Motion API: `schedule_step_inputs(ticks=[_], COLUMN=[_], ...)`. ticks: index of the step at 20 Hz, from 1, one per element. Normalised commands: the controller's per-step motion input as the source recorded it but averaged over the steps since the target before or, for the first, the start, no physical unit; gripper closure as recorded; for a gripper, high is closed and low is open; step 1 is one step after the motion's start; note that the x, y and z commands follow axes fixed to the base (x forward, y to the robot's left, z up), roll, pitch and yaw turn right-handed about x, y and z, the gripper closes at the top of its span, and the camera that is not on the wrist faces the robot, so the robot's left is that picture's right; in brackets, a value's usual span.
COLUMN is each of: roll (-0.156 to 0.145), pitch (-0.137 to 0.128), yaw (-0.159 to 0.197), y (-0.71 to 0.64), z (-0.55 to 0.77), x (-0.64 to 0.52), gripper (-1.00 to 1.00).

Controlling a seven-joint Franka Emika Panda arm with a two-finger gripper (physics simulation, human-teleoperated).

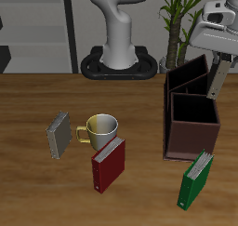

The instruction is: Place the left yellow book into the left desk caddy's right compartment and place the right yellow book into the left desk caddy's right compartment and place the red book into the left desk caddy's left compartment

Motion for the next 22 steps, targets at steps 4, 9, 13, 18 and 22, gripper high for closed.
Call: schedule_step_inputs(ticks=[4,9,13,18,22], roll=[0.017,-0.001,0.028,0.051,0.101], pitch=[0.001,-0.01,0.017,0.01,-0.003], yaw=[0.025,0.007,0.017,0.032,0.085], y=[0.03,0.0,-0.04,0.01,0.04], z=[-0.15,-0.11,-0.22,-0.2,-0.01], x=[-0.01,-0.03,-0.07,-0.13,-0.06], gripper=[1.0,1.0,1.0,1.0,1.0])
